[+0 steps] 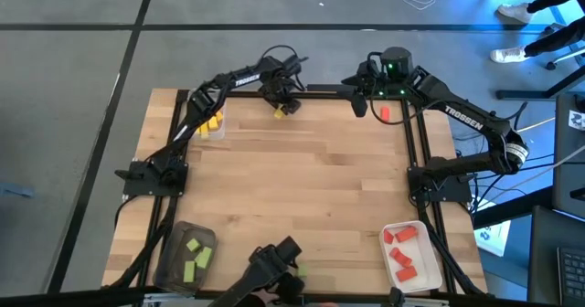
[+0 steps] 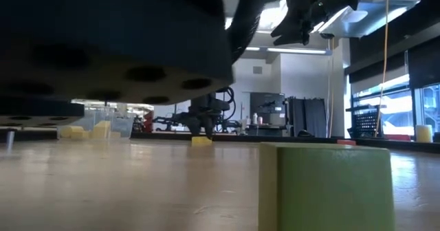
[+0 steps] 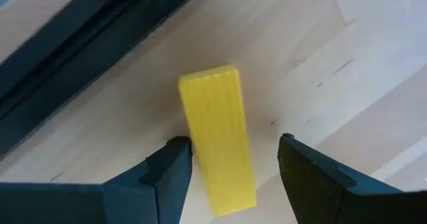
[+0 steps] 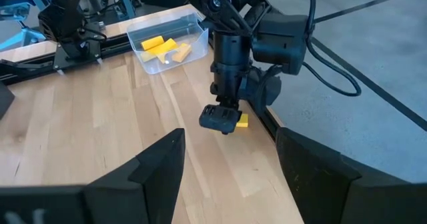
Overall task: Sort & place blocks by color
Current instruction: Put the yellow block into the transparent bin
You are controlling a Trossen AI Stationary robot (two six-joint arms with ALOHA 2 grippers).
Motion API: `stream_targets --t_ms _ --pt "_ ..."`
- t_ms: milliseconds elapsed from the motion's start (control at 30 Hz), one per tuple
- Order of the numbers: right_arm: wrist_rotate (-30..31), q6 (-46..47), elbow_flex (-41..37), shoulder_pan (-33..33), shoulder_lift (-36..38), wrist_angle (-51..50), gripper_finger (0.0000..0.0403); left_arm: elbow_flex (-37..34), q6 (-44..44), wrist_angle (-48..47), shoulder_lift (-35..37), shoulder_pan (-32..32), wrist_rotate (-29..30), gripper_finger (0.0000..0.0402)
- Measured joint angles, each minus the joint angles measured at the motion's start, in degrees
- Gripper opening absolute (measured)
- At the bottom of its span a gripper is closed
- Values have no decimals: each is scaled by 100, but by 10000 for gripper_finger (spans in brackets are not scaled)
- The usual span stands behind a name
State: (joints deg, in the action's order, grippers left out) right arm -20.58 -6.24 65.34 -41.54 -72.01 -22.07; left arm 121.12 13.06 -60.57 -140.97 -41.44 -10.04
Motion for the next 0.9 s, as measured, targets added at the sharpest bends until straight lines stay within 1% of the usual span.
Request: stream_targets --t_ms 167,333,433,567,800,900 --pt "0 1 0 -2 0 1 236 -4 -213 63 -2 19 -49 208" --pt "0 -1 0 -1 0 0 236 -4 -48 51 -2 19 -65 206" --pt "0 -9 0 -2 0 1 236 -4 159 -6 -2 14 -73 197" --pt "0 0 0 -1 0 1 236 -4 182 -7 -4 14 -103 169" --pt "0 -7 0 -2 0 1 236 -4 328 -6 -9 21 -338 104" --pt "0 0 0 -1 0 0 236 -4 332 2 -9 44 -352 91"
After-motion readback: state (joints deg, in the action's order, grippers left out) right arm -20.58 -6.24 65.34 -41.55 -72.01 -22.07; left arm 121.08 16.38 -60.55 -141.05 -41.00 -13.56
